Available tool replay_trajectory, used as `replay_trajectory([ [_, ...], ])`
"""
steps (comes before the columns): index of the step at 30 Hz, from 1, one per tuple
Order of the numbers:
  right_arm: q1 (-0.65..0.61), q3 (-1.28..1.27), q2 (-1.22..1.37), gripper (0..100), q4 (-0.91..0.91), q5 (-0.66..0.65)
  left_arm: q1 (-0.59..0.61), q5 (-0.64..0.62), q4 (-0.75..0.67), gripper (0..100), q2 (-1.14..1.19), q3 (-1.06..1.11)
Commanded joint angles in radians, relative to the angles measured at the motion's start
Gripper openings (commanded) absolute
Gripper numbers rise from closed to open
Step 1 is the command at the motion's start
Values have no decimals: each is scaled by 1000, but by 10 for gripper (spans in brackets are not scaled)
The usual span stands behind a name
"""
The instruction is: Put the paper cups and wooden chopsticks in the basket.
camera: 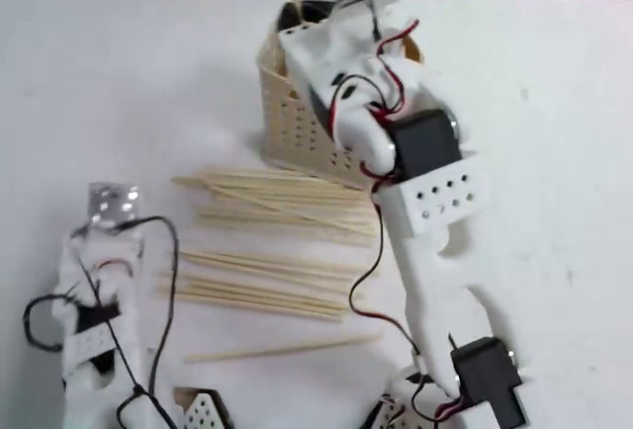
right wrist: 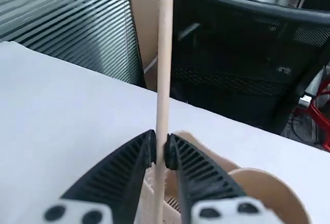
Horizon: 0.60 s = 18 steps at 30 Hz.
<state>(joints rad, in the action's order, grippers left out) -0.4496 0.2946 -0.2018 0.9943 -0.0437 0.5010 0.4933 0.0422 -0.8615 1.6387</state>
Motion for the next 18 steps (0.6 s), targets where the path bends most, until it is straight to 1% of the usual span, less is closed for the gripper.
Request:
replay_trajectory([
  [1,21,43,-16,16,-2,21,-185,-31,-25,190,-19,-137],
  [3,16,41,-13,16,-22,17,-255,-132,-25,172,-19,-213],
  [5,19,26,-13,16,-56,17,-286,-262,-25,133,-18,-287],
  [8,25,-14,-13,16,-130,15,-286,-488,-23,78,-12,-382],
  [10,24,-58,-13,16,-185,9,-289,-632,-12,57,-12,-400],
  [12,8,-117,-13,16,-251,-66,-291,-747,14,48,-12,-391],
  [14,-16,-163,-13,16,-328,-153,-283,-824,15,46,-18,-350],
  [15,-22,-181,-18,16,-354,-184,-283,-842,3,46,-19,-325],
  [18,-27,-204,-12,16,-397,-198,-289,-852,-72,46,-19,-261],
])
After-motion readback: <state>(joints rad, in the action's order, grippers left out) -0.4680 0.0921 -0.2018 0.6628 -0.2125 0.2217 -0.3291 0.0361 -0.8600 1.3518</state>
